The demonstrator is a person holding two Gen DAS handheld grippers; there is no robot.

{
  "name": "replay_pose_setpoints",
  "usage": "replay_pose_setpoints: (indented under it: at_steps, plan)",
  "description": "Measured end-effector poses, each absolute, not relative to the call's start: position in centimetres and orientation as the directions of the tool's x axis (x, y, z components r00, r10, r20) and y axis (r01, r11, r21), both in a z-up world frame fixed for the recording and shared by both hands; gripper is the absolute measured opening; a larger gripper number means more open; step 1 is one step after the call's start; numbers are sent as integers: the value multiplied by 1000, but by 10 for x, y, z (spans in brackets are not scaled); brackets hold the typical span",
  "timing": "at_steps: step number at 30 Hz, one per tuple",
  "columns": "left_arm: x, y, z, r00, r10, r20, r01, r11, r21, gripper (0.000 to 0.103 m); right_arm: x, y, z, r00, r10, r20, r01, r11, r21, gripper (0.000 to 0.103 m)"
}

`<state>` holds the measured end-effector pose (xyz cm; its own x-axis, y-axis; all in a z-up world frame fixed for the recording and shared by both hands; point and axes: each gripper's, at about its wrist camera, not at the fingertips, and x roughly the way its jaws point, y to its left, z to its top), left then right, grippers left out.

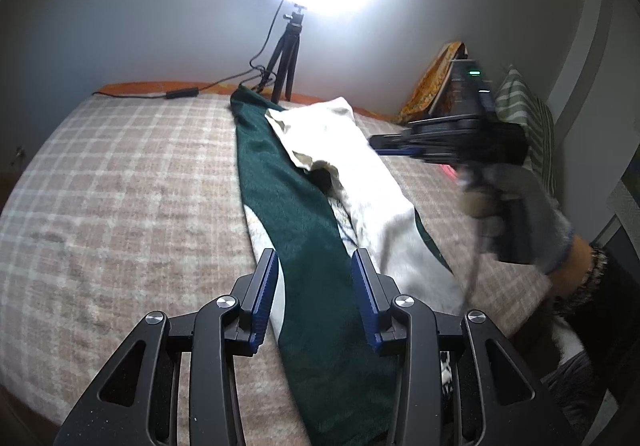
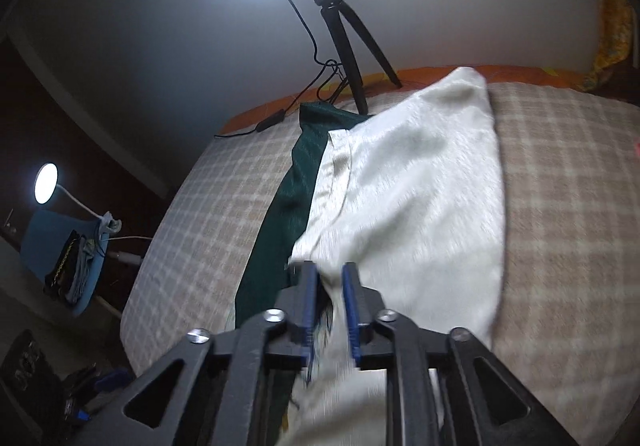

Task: Fold small clothes
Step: 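Grasp the white side edge with the right tool and fold it over the green strip, then lower both tools to the zebra-patterned strip end and close on it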

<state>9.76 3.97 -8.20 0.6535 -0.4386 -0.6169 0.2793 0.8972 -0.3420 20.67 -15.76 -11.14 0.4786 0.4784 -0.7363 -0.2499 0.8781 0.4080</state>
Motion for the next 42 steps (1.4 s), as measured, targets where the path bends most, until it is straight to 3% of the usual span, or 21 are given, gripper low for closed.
replay_pose_setpoints:
  at_steps: [1, 8, 21, 24, 26, 36, 39, 40, 41, 42]
  plan:
    - [95, 40, -84, 649, -440, -621, 280, 897, -343, 45, 196, -161, -110, 478, 478, -737, -248, 878, 408, 28]
    - [84, 49, -108, 585, -467, -664, 246, 881, -404, 46, 92, -195, -128, 429, 377, -821, -186, 926, 328, 38]
    - [63, 37, -144, 499, -455, -737, 237, 890, -389, 46, 1, -216, -180, 270, 372, -888, -68, 927, 368, 39]
    - [63, 36, -150, 480, -459, -748, 229, 888, -398, 46, -5, -206, -180, 276, 343, -898, -100, 939, 328, 29]
    - [63, 35, -156, 456, -473, -754, 224, 881, -417, 46, -5, -203, -182, 262, 364, -894, -114, 931, 346, 2]
    - [54, 27, -158, 468, -447, -763, 281, 893, -351, 43, -19, -230, -163, 313, 333, -889, -103, 943, 317, 0]
    - [50, 24, -159, 443, -486, -753, 274, 874, -402, 43, -18, -225, -169, 292, 368, -882, -107, 930, 353, 8]
    - [46, 22, -160, 438, -495, -751, 274, 869, -413, 43, -18, -224, -170, 288, 361, -887, -102, 933, 346, 36]
    - [42, 21, -159, 439, -499, -747, 276, 866, -417, 43, -19, -224, -170, 293, 353, -889, -96, 936, 340, 52]
    - [41, 18, -159, 433, -507, -745, 278, 862, -424, 43, -20, -223, -169, 304, 346, -888, -99, 938, 332, 52]
